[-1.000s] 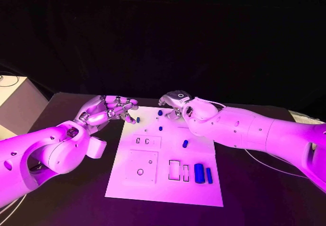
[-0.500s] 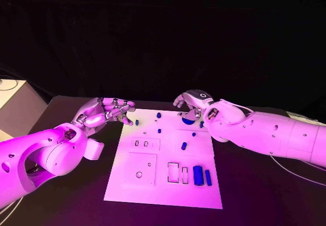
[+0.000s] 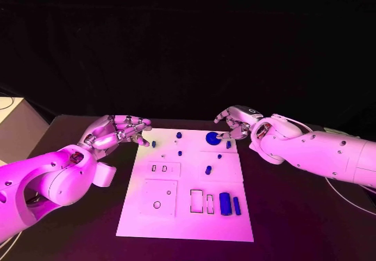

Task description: Assemble the parts on the task board

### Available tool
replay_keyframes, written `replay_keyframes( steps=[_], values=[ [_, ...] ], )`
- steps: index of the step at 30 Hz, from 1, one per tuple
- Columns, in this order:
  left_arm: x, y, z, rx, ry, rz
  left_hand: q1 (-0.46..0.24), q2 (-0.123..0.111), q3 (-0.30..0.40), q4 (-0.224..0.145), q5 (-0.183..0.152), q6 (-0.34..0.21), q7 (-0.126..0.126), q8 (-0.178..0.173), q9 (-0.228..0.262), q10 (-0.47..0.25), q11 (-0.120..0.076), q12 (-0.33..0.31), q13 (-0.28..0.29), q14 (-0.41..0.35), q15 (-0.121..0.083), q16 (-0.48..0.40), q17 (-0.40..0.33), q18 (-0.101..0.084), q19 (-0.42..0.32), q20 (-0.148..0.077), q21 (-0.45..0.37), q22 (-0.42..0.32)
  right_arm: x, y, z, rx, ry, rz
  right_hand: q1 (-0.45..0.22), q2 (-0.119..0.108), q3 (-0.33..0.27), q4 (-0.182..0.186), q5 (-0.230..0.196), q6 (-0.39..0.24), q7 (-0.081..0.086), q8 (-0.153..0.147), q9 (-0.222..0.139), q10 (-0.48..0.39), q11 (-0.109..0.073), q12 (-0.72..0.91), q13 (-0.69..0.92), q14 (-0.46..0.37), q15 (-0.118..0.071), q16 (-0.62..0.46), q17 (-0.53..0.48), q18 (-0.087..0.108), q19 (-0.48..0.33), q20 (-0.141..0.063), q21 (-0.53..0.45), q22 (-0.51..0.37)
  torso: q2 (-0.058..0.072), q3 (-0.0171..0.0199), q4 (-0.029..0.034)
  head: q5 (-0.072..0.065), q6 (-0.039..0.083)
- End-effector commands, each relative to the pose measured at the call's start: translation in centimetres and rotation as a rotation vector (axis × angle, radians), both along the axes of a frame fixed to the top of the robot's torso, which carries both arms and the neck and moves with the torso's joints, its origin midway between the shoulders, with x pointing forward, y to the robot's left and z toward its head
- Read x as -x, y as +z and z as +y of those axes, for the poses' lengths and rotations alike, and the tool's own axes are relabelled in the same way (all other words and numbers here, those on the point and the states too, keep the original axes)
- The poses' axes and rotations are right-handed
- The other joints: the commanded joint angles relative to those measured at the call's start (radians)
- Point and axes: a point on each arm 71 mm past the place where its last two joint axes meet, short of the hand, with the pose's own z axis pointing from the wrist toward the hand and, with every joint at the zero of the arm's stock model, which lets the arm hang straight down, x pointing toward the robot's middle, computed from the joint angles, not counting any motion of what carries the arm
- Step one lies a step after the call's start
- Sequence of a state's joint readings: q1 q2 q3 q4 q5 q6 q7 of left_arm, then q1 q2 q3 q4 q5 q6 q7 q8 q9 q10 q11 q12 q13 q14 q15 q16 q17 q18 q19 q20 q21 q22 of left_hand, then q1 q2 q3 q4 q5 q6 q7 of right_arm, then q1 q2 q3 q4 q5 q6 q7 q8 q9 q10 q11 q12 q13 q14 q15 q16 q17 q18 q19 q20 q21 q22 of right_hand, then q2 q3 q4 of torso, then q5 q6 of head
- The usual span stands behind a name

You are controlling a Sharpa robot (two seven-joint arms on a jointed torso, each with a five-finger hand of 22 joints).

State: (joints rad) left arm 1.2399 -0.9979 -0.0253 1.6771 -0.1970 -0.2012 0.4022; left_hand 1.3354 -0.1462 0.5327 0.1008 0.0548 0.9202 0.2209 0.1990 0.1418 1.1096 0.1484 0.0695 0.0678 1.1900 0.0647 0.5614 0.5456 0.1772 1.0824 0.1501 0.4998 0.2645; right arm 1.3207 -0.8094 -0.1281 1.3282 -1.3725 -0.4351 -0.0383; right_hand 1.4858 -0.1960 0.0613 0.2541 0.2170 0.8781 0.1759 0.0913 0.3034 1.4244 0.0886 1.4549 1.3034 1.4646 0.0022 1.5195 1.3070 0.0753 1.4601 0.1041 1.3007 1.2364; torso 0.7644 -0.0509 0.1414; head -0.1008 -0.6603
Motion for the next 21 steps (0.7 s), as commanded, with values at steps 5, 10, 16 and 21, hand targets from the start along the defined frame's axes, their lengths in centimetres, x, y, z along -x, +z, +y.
replay_keyframes(
  steps=[5,10,16,21],
  values=[
    [0.0,0.1,-0.2,0.008,-0.016,-0.004,-0.011,0.000,0.003,0.000,0.002,-0.005,0.001,-0.006,0.001,-0.004,0.000,-0.005,0.000,-0.007,0.001,0.006,0.001,-0.001,-0.005,0.002,0.003,0.001,-0.6,-1.0,0.1,0.044,-0.009,0.129,0.013,0.001,-0.035,0.036,0.004,-0.001,0.004,0.008,0.003,0.050,0.006,0.050,0.163,0.090,0.011,0.028,0.187,-0.020,0.024,0.005,0.063,0.077,0.000,-0.0011,0.0031,-0.002,-0.009],
    [-0.1,0.1,-0.3,0.008,-0.017,-0.003,-0.011,0.000,0.003,0.000,0.002,-0.005,0.001,-0.006,0.001,-0.004,0.000,-0.005,0.000,-0.007,0.001,0.006,0.001,-0.001,-0.005,0.002,0.003,0.001,-0.7,-1.2,0.3,0.061,-0.018,0.145,0.016,0.011,-0.035,0.035,0.009,0.011,0.002,0.019,0.008,0.058,0.005,0.057,0.174,0.095,0.012,0.036,0.211,-0.026,0.033,0.007,0.090,0.110,-0.003,-0.0031,0.0071,-0.004,-0.016],
    [-0.1,0.1,-0.2,0.007,-0.016,-0.004,-0.011,0.000,0.003,0.000,0.002,-0.005,0.001,-0.006,0.001,-0.004,0.000,-0.005,0.000,-0.007,0.001,0.006,0.001,-0.001,-0.005,0.002,0.003,0.001,-1.0,-1.3,0.5,0.069,-0.031,0.147,0.018,0.019,-0.031,0.034,0.014,0.019,0.000,0.027,0.010,0.069,0.004,0.065,0.186,0.098,0.011,0.041,0.227,-0.030,0.040,0.007,0.110,0.134,-0.001,-0.0014,0.0052,-0.004,-0.017],
    [-0.1,0.1,-0.3,0.008,-0.019,-0.004,-0.011,0.000,0.003,0.000,0.002,-0.005,0.001,-0.006,0.001,-0.004,0.000,-0.005,0.000,-0.007,0.001,0.006,0.001,-0.001,-0.005,0.002,0.003,0.001,-1.5,-1.4,0.6,0.070,-0.046,0.147,0.017,0.033,-0.018,0.034,0.051,0.023,-0.001,0.033,0.012,0.071,0.003,0.067,0.189,0.099,0.011,0.042,0.231,-0.032,0.040,0.007,0.118,0.145,-0.003,-0.0022,0.0081,-0.005,-0.018]
  ],
)
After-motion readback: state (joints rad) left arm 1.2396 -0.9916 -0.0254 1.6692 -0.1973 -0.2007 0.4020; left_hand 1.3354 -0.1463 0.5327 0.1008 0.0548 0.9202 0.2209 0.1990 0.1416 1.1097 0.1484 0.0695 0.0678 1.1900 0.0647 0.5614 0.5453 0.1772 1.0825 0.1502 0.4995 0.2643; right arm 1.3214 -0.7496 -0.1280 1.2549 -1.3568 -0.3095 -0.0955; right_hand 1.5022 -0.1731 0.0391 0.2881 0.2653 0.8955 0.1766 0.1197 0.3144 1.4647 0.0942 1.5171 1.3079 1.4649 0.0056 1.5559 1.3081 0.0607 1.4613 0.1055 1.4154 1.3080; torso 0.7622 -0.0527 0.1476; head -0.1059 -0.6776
